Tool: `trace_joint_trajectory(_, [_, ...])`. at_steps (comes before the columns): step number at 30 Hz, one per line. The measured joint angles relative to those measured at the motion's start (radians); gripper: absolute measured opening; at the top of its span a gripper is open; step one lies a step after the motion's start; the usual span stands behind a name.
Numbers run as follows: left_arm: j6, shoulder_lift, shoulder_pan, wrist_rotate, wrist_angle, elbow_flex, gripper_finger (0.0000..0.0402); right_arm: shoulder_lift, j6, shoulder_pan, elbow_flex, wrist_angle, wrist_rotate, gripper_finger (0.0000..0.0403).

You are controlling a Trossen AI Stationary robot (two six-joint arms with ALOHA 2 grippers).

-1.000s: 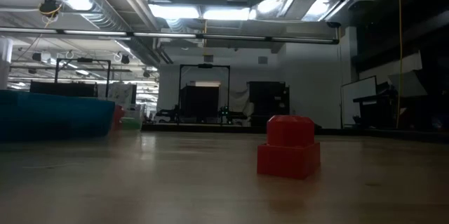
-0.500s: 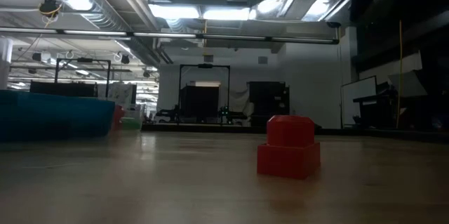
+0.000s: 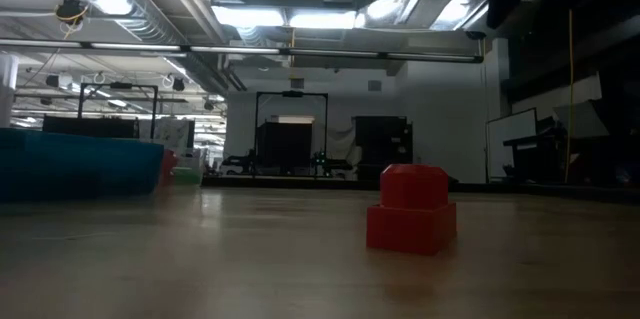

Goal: Sort blocks by size
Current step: Put the yellow 4 stud game piece into the blue bin

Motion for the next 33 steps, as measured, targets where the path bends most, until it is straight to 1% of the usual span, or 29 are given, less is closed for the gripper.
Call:
trace_joint_trajectory(6, [0.043, 0.05, -0.036, -0.028, 0.008, 0.0, 0.0198, 0.0, 0.0, 0.0, 0.0, 0.002, 0.002, 0.025])
trace_joint_trajectory(11, [0.044, 0.095, -0.039, -0.037, 0.007, 0.0, 0.0198, 0.0, 0.0, 0.0, 0.0, 0.006, 0.019, 0.025])
trace_joint_trajectory(22, [0.053, 0.101, -0.039, -0.04, 0.04, 0.0, 0.0196, 0.0, 0.0, 0.0, 0.0, 0.012, 0.019, 0.025])
trace_joint_trajectory(27, [0.067, 0.101, -0.039, -0.04, 0.041, 0.0, 0.0175, 0.0, 0.0, 0.0, 0.0, 0.012, 0.019, 0.025])
trace_joint_trajectory(33, [0.065, 0.101, -0.039, -0.04, 0.041, 0.0, 0.0131, 0.001, 0.0, 0.0, 0.0, 0.012, 0.019, 0.025])
